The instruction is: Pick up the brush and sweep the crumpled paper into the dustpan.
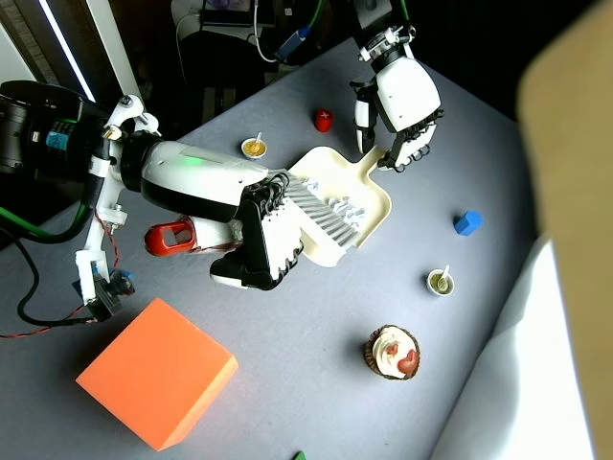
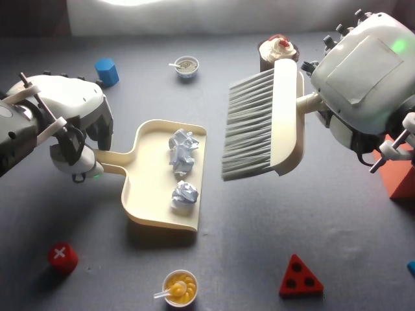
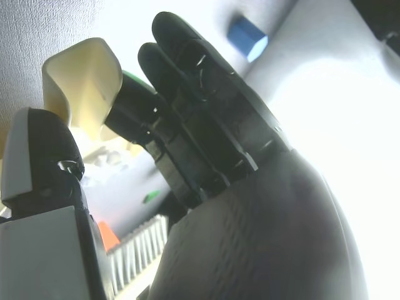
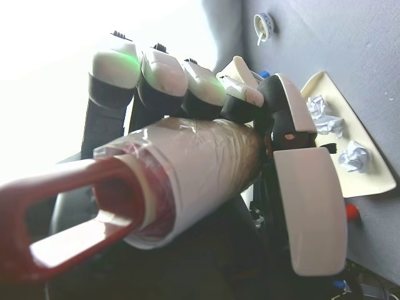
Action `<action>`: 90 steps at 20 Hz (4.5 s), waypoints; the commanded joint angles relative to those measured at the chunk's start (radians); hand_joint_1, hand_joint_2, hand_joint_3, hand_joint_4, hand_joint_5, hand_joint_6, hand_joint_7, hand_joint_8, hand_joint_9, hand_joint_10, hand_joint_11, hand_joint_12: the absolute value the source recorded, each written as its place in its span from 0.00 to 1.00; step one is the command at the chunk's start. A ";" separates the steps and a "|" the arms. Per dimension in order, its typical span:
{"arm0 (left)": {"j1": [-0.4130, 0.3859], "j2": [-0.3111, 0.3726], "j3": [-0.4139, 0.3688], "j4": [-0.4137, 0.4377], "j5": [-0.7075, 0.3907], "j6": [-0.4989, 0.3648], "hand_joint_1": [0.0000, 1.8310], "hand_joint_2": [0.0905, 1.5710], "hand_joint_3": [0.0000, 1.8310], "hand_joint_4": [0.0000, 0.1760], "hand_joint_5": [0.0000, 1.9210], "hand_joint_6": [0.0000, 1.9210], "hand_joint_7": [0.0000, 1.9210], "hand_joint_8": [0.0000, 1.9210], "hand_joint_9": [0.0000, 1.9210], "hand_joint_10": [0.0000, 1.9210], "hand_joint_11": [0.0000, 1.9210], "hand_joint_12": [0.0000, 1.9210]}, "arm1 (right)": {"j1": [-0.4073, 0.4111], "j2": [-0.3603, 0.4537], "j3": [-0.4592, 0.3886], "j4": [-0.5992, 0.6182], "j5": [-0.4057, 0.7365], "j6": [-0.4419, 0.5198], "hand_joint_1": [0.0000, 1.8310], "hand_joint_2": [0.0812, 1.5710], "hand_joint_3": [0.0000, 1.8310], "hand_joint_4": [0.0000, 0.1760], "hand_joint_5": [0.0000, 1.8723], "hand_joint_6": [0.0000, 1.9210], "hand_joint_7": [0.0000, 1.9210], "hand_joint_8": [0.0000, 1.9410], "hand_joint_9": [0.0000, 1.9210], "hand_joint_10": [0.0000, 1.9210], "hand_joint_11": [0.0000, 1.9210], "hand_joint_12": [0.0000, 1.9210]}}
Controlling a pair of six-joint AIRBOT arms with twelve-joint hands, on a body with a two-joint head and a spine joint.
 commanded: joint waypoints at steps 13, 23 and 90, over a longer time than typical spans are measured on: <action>-0.005 0.009 -0.001 0.037 -0.063 0.001 0.55 0.59 0.00 0.00 0.44 0.00 0.47 0.00 0.49 0.00 0.42 0.07 | 0.010 0.038 -0.023 -0.142 0.065 -0.135 0.45 0.89 0.00 0.35 0.60 1.00 0.64 1.00 0.64 1.00 0.63 1.00; -0.003 0.015 -0.013 0.031 -0.063 0.001 0.54 0.59 0.00 0.00 0.45 0.00 0.46 0.00 0.47 0.00 0.41 0.06 | -0.005 -0.017 -0.003 -0.043 0.087 -0.155 0.32 0.74 0.00 0.33 0.29 1.00 0.33 1.00 0.32 1.00 0.35 1.00; -0.006 0.023 -0.055 0.030 -0.093 -0.004 0.46 0.61 0.00 0.00 0.47 0.00 0.47 0.00 0.46 0.00 0.41 0.08 | 0.034 0.145 -0.097 0.156 0.011 -0.139 0.00 0.47 0.00 0.00 0.00 0.00 0.00 0.00 0.00 0.00 0.00 0.00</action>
